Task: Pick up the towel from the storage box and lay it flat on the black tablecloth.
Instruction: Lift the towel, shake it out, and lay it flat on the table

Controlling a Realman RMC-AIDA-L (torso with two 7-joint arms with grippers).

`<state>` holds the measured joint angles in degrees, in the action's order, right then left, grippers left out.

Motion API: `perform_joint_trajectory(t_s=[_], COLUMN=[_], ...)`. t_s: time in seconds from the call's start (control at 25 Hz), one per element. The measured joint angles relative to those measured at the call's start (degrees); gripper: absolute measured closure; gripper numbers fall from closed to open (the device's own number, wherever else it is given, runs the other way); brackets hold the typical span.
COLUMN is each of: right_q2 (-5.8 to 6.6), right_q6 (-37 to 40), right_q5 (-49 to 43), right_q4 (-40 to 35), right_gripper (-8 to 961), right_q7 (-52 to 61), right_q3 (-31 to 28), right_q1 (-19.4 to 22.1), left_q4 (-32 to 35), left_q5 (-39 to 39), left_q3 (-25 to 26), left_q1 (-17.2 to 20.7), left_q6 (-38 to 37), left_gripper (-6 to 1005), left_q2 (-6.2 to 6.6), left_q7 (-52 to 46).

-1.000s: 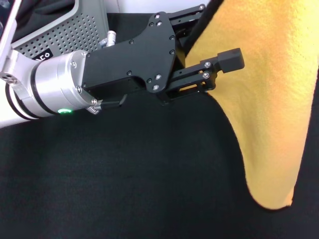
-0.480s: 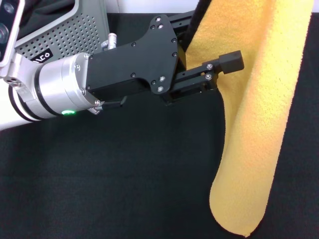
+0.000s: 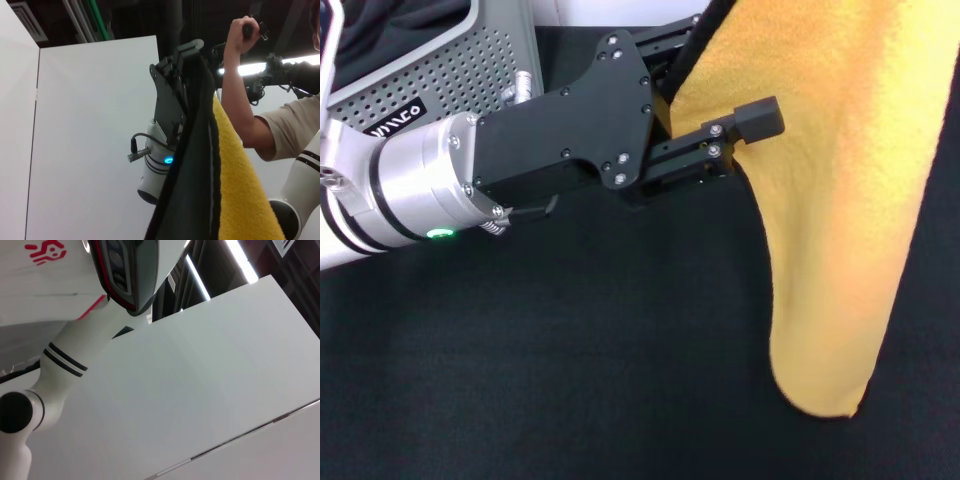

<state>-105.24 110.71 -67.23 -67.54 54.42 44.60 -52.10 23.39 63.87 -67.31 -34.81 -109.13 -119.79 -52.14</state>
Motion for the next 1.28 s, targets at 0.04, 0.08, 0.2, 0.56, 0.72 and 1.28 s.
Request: perform_joint_trajectory(t_s=[0.04, 0.08, 0.2, 0.56, 0.72, 1.28], right_q2=[0.16, 0.25, 0.4, 1.02, 1.02, 1.55], right_q6=[-0.1, -0.1, -0.1, -0.9, -1.3, -1.3], right_q5=[0.0, 0.0, 0.3, 1.6, 2.4, 4.3], right_q4=[-0.2, -0.2, -0.5, -2.2, -3.7, -6.7], right_gripper=[891, 890, 890, 889, 888, 886], right_q7=[0.0, 0.0, 0.1, 1.6, 2.0, 3.8], right_q3=[-0.1, -0.1, -0.5, -1.7, -1.7, -2.2], right_q1=[0.1, 0.2, 0.2, -0.1, 0.1, 0.1], left_q4=[0.0, 0.0, 0.0, 0.0, 0.0, -0.1], left_q5=[-0.1, -0.2, -0.3, -0.3, -0.2, -0.1], left_q3=[0.0, 0.0, 0.0, 0.0, 0.0, 0.0], left_q1=[0.2, 0.3, 0.7, 1.0, 1.0, 1.0], left_q6=[-0.1, -0.1, -0.2, -0.2, -0.1, -0.1], left_gripper=[459, 459, 459, 460, 460, 461], left_q2=[0.02, 0.04, 0.11, 0.08, 0.08, 0.16], left_q7=[0.0, 0.0, 0.0, 0.6, 0.8, 1.7])
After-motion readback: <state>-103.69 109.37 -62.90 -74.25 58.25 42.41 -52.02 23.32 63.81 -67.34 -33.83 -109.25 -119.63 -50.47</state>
